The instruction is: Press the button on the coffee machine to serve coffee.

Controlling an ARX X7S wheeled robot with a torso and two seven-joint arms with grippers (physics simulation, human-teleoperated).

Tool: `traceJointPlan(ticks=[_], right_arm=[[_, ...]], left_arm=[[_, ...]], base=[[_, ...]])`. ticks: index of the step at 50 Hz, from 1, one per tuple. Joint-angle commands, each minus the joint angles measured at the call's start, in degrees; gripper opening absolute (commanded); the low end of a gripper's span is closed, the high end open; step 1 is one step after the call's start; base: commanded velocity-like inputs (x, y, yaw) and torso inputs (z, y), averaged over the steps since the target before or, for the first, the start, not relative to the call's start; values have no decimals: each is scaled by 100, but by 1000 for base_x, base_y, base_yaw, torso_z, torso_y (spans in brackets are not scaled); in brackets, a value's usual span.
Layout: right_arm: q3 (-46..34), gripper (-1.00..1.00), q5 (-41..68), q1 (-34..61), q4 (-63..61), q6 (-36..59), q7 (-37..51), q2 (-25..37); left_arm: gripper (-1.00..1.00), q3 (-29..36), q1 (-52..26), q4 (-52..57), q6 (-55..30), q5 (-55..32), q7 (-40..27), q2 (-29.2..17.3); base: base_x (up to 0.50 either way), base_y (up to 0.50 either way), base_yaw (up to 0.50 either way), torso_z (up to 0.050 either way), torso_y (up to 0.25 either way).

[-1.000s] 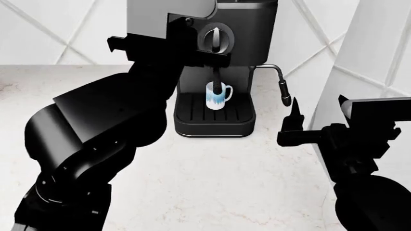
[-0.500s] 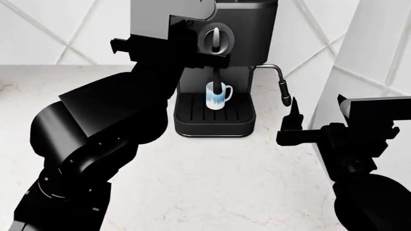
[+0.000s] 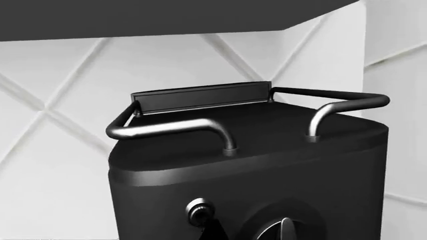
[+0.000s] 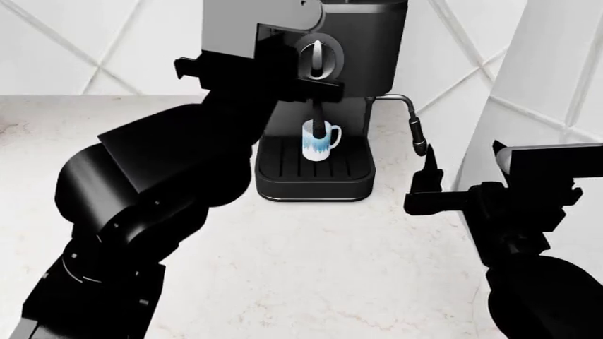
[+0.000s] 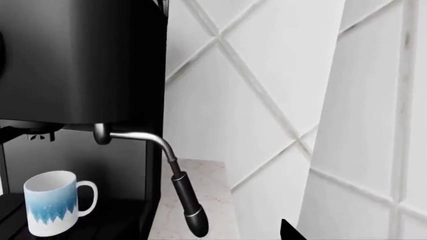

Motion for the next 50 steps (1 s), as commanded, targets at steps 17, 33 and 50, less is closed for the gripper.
traceJointPlan(ticks=[17,33,50], right_arm=[[-70,100,41,48,70,-21,35,6],[-46,100,60,-11,70,-79,64,18],[-37,100,60,-95,108,-206,83,6]], left_arm=[[-100,65,-71,-193,130,49,-70,-39],[-100,-166,-23,548,-278,-412,-468,-134],[-100,-594,225,1135,-491,-869,-771,-442]], base=[[1,0,0,0,0],[0,0,0,0,0],[0,0,0,0,0]])
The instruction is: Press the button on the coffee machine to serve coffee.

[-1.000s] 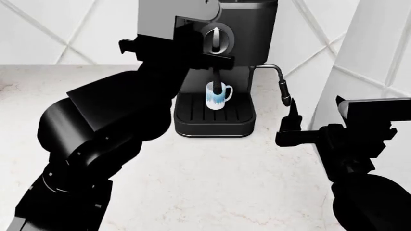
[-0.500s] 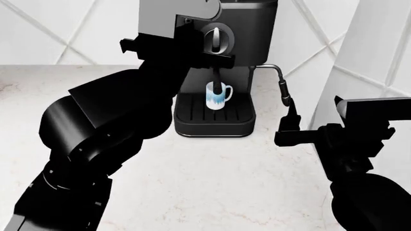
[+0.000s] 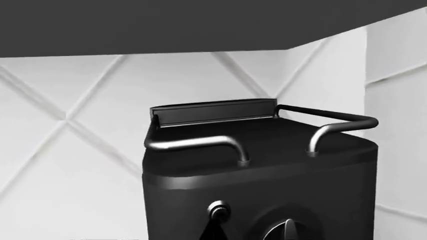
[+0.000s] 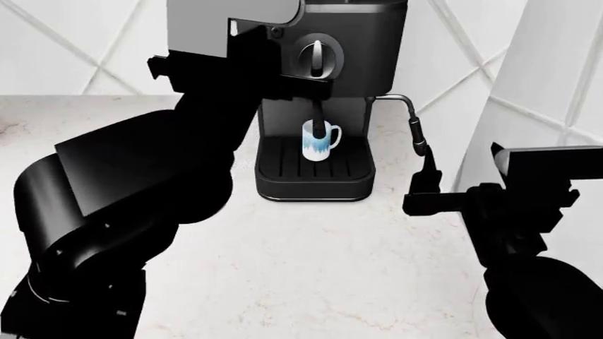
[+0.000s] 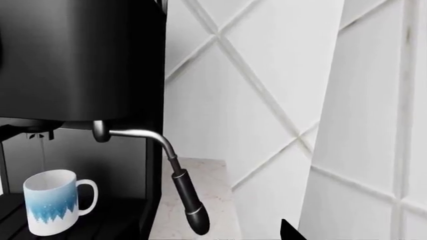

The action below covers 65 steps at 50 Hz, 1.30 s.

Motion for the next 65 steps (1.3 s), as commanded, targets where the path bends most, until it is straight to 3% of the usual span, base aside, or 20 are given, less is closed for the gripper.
traceJointPlan(ticks=[1,28,29,42,55,65], right_arm=[[4,100,8,-45,14,-62,16,-3],[56,100,74,-183,-32,-117,57,26],[61,100,76,-188,-33,-122,59,26],[47,100,89,-227,-18,-156,74,36],[74,100,98,-346,-31,-240,98,31],[96,100,56,-604,87,-532,43,-18]], left_arm=[[-100,-236,222,326,-64,-189,-147,-257],[-100,-758,1258,562,303,29,-124,-1431],[100,-743,1342,573,333,77,-156,-1442],[100,-822,1846,586,646,348,-89,-1818],[100,-493,2792,545,1564,1145,241,-2200],[100,-280,3678,-21,2546,1448,716,-2050]], base=[[0,0,0,0,0],[0,0,0,0,0],[0,0,0,0,0],[0,0,0,0,0],[0,0,0,0,0],[0,0,0,0,0]])
